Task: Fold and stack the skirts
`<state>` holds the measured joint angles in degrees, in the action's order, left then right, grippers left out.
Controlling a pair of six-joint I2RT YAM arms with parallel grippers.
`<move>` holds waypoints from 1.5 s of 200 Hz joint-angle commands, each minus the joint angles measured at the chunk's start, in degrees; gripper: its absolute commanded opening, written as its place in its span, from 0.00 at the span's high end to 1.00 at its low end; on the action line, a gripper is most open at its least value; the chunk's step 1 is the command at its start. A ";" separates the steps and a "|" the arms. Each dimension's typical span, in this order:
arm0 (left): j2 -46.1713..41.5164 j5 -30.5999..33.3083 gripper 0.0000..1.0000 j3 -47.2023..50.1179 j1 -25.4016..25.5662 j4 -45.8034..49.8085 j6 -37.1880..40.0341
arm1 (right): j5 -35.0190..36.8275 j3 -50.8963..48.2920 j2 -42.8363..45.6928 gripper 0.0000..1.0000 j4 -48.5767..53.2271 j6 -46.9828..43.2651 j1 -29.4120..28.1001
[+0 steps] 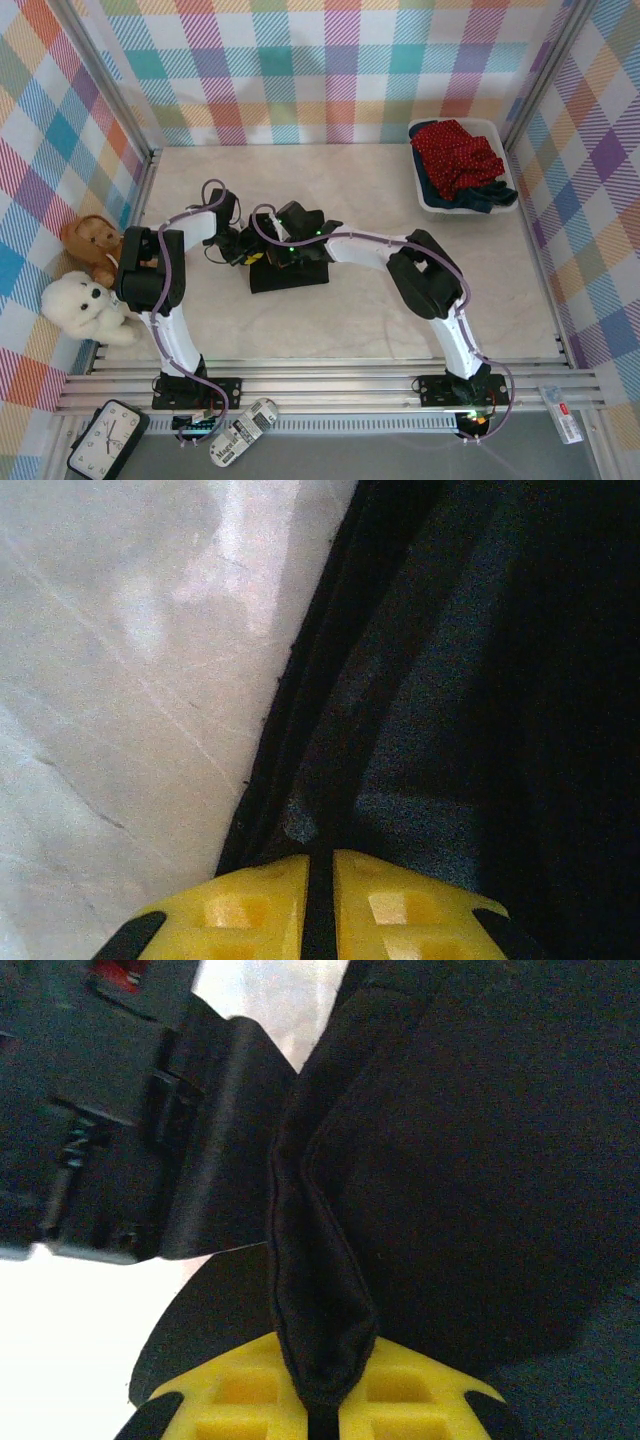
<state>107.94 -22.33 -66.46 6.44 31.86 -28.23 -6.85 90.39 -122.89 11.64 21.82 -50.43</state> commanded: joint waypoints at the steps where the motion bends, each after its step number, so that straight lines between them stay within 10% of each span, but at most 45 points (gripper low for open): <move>1: 1.58 2.47 0.83 2.90 -0.35 1.94 -1.11 | -4.53 3.12 1.47 1.00 -1.89 4.06 0.07; 159: -7.50 8.03 0.71 -5.61 -2.27 11.74 2.01 | -11.43 1.10 -7.01 1.00 -2.28 3.03 0.16; 206: -12.16 8.23 0.71 -6.63 -2.30 11.47 -0.36 | -24.90 0.96 -2.14 0.59 -7.91 -2.45 0.13; 235: -13.99 9.82 0.71 -6.22 -2.30 11.02 -2.44 | -20.45 -2.37 4.56 0.45 -7.26 -7.19 2.19; 300: -14.19 -0.34 0.73 0.58 3.76 -1.27 -13.73 | -7.85 4.88 -1.18 0.90 4.33 -10.83 11.44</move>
<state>93.58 -17.91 -68.07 6.37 35.64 -36.23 -18.55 89.52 -118.67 8.01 16.05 -40.97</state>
